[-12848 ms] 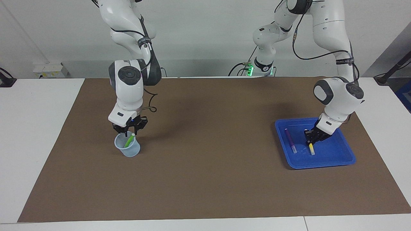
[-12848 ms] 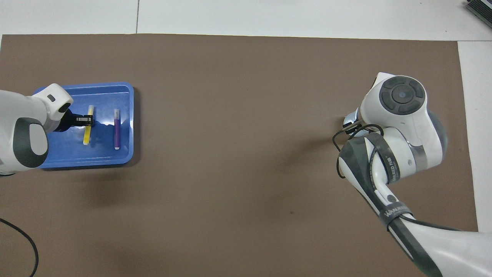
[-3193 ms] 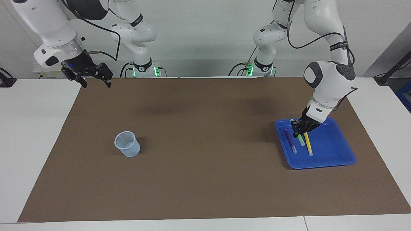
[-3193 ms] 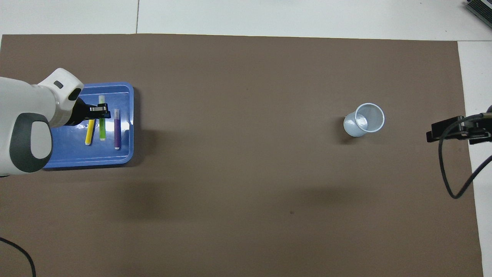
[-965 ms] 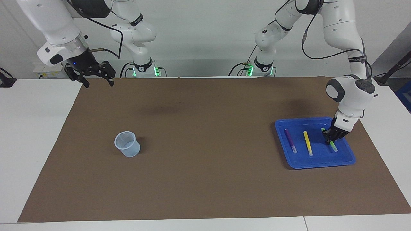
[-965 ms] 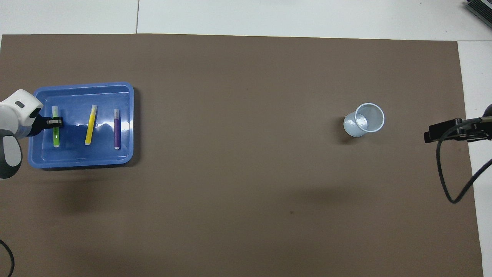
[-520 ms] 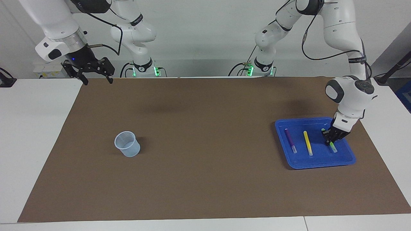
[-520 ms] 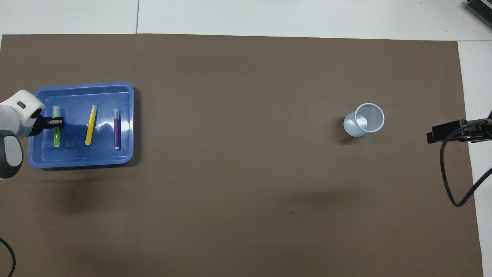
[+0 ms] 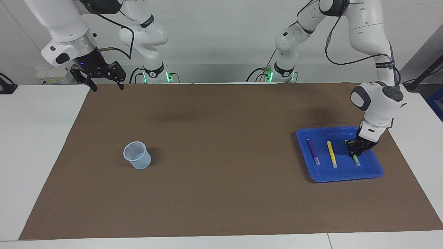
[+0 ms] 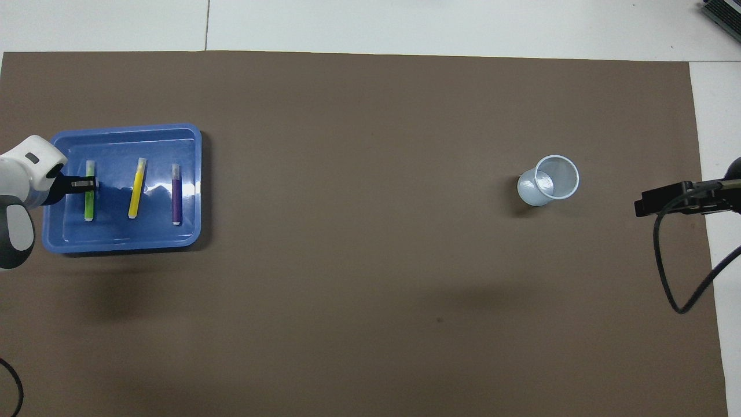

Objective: Right arm passes pens to left for tray arrangement

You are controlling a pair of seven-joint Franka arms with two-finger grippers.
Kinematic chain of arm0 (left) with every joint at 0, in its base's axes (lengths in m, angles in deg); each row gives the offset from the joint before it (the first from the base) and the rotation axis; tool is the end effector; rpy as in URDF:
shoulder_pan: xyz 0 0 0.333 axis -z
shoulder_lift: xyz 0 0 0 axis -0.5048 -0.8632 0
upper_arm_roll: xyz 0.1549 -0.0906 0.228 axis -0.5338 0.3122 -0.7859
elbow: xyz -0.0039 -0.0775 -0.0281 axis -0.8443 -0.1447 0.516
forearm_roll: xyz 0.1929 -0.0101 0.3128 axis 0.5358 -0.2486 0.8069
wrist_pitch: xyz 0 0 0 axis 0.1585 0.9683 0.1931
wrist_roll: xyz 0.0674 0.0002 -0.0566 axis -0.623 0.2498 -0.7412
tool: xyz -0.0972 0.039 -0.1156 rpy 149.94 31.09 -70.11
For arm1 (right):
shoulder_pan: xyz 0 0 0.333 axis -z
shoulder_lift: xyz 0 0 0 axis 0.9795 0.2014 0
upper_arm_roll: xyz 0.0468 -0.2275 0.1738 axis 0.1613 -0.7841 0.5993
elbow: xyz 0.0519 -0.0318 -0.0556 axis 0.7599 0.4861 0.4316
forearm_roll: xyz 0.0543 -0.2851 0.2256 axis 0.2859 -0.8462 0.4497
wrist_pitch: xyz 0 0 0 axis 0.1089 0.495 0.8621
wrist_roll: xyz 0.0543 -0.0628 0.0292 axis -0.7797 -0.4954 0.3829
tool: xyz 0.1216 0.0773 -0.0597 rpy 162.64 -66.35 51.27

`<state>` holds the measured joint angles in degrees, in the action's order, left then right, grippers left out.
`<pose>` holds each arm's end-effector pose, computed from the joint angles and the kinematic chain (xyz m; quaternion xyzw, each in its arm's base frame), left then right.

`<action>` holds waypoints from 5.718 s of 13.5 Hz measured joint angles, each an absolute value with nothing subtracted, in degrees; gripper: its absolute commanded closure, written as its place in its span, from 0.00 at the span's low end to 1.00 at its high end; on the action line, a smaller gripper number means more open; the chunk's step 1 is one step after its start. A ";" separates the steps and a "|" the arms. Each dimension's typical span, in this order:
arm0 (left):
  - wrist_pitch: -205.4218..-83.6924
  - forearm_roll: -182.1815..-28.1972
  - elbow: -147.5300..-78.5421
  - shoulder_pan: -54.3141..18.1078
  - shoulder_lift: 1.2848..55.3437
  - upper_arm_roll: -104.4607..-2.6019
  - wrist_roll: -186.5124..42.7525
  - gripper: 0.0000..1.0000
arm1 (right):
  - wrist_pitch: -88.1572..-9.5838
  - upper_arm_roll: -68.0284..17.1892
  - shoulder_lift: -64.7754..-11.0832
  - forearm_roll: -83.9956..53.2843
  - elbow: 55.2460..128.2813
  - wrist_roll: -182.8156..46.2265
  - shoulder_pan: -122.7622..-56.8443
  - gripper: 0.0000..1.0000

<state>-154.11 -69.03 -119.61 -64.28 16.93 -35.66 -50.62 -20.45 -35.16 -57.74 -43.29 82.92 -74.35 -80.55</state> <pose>0.5882 0.1405 0.2449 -0.9940 -0.0063 -0.1087 0.0139 0.5022 0.0035 0.5529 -0.9995 -0.0149 0.0105 0.0251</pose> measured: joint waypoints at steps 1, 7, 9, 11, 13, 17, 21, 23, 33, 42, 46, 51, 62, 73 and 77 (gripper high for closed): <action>-154.12 -69.03 -119.61 -64.28 16.93 -35.65 -50.62 0.65 | -20.45 -34.74 -57.80 -43.29 82.92 -74.35 -80.55 0.00; -154.12 -69.02 -119.62 -64.23 16.91 -35.61 -50.81 0.34 | -20.46 -34.54 -58.52 -43.29 82.92 -74.35 -80.30 0.00; -154.12 -69.02 -119.51 -63.98 16.88 -35.53 -52.66 0.17 | -20.46 -34.55 -58.56 -43.29 82.92 -74.35 -80.30 0.00; -153.98 -69.02 -119.02 -63.60 16.87 -35.48 -54.28 0.02 | -20.46 -34.61 -58.66 -43.29 82.92 -74.35 -80.29 0.00; -152.98 -69.02 -118.23 -63.24 16.87 -35.30 -54.57 0.01 | -20.46 -34.68 -58.75 -43.29 82.92 -74.35 -80.28 0.00; -146.42 -69.02 -114.27 -60.99 16.88 -35.18 -54.89 0.00 | -20.46 -34.68 -58.79 -43.29 82.92 -74.35 -80.28 0.00; -140.80 -69.02 -110.39 -59.23 18.05 -34.61 -54.92 0.00 | -20.44 -34.92 -58.94 -43.29 82.93 -74.35 -80.26 0.00; -137.76 -69.02 -109.68 -57.99 20.28 -34.24 -54.94 0.00 | -20.44 -34.95 -59.14 -43.29 82.97 -74.35 -80.27 0.00; -115.82 -74.87 -104.74 -56.00 32.11 -30.45 -55.36 0.00 | -20.43 -35.05 -59.41 -43.29 83.35 -74.35 -80.26 0.00; -113.71 -74.98 -104.67 -55.05 35.86 -30.08 -55.47 0.00 | -20.43 -35.09 -59.46 -43.29 83.48 -74.35 -80.25 0.00; -113.71 -74.98 -104.67 -55.06 35.86 -30.31 -55.47 0.00 | -20.43 -35.19 -59.48 -43.29 83.56 -74.35 -80.25 0.00; -113.71 -74.99 -104.87 -54.48 35.86 -30.26 -55.46 0.00 | -20.43 -35.25 -59.49 -43.29 83.68 -74.35 -80.25 0.00; -112.22 -75.00 -105.40 -41.99 37.80 -42.99 -55.46 0.00 | -20.43 -35.26 -59.53 -43.29 83.89 -74.35 -80.24 0.00; -100.17 -75.03 -105.50 -41.11 45.78 -42.83 -55.41 0.00 | -20.43 -35.34 -59.58 -43.29 84.04 -74.35 -80.15 0.00; -100.17 -75.18 -105.51 -41.23 45.77 -43.32 -55.43 0.00 | -20.44 -35.44 -59.63 -43.29 84.05 -74.35 -79.49 0.00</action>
